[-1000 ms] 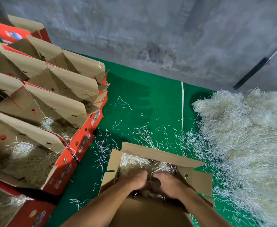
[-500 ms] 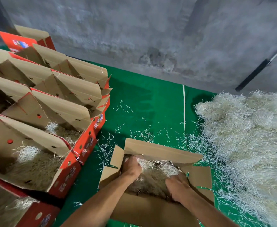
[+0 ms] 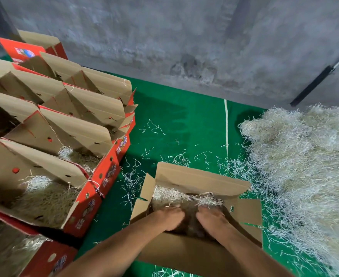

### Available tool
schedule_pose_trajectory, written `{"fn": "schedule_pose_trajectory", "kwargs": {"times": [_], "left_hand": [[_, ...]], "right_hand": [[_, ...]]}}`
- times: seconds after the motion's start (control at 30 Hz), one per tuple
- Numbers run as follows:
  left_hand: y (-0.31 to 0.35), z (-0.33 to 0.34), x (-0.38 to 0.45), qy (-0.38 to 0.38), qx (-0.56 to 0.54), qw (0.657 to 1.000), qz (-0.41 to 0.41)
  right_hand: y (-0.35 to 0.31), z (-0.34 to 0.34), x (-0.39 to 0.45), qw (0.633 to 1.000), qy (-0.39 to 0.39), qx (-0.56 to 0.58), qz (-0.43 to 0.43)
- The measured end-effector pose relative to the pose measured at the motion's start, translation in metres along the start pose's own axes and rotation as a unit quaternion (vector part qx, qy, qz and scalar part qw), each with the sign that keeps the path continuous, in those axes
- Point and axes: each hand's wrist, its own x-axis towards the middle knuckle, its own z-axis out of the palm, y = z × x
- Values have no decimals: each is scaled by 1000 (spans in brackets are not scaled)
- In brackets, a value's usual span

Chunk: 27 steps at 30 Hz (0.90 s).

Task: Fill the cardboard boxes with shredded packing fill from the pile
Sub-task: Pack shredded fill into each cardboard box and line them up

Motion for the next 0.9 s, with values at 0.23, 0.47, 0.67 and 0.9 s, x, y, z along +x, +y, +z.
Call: {"fn": "schedule_pose_trajectory", "kwargs": {"times": [0.23,0.47,0.67,0.9], "left_hand": [[-4,10,7,-10,35,999,-35],[-12,-13,2,7,-106,991,-87],[-27,-11,15,-41,24,983,-175],[-31,-6,23,-79,4,979,-188]], "right_hand": [[7,9,4,993,-70,-57,74],[9,-24,3,998,23,-8,57],[14,-23,21,995,-21,0,101],[18,-14,22,990,-85,60,98]]}}
